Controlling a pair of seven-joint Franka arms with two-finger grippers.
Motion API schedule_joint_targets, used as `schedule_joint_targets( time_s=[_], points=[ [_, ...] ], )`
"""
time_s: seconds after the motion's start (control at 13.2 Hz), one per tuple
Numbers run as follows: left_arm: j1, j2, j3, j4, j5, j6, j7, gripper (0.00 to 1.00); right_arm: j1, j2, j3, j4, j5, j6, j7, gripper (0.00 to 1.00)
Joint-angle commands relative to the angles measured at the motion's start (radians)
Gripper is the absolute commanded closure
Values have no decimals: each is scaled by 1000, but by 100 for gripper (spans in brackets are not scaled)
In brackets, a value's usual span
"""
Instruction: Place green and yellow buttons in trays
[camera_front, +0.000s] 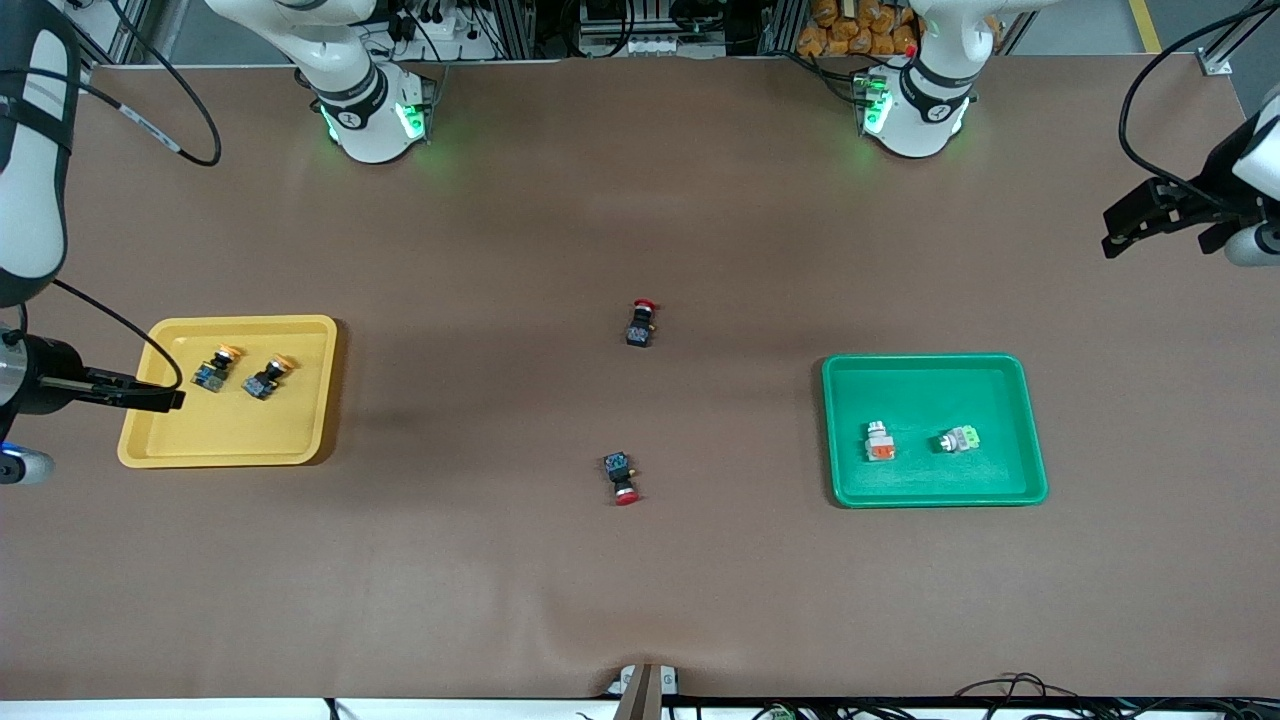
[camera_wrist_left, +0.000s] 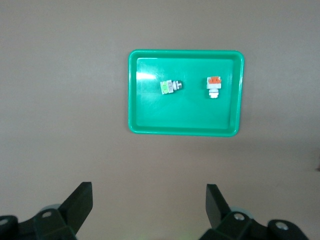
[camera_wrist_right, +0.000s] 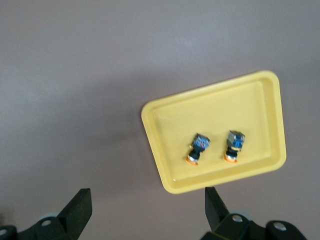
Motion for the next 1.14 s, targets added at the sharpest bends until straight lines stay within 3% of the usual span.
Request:
schedule_joint_targets(
  time_s=[0.0, 0.08, 0.23, 0.53, 0.68, 0.91, 1.06],
  points=[
    [3, -102, -2, -106, 12, 25, 23, 0, 34, -12, -3, 60, 3, 43, -11, 0],
    [5, -107, -2, -106, 10, 24, 23, 0, 62, -17, -8, 60, -23, 116, -14, 0],
    [8, -102, 0, -101, 10, 24, 23, 0, 88, -21, -5, 62, -79, 129, -16, 0],
    [-6, -64, -2, -80, 4, 24, 43, 0, 117, -176, 39, 37, -40, -91, -16, 0],
    [-5, -39, -2, -44, 2, 24, 57, 0, 194, -265, 47, -65, -111, -106, -2, 0],
    [-3, -27, -2, -40, -2, 24, 74, 0, 150, -401, 46, -275, -105, -32, -13, 0],
    [-5, -24, 0, -38, -2, 24, 72, 0, 131, -522, 44, -476, -90, 85, -18, 0]
  ],
)
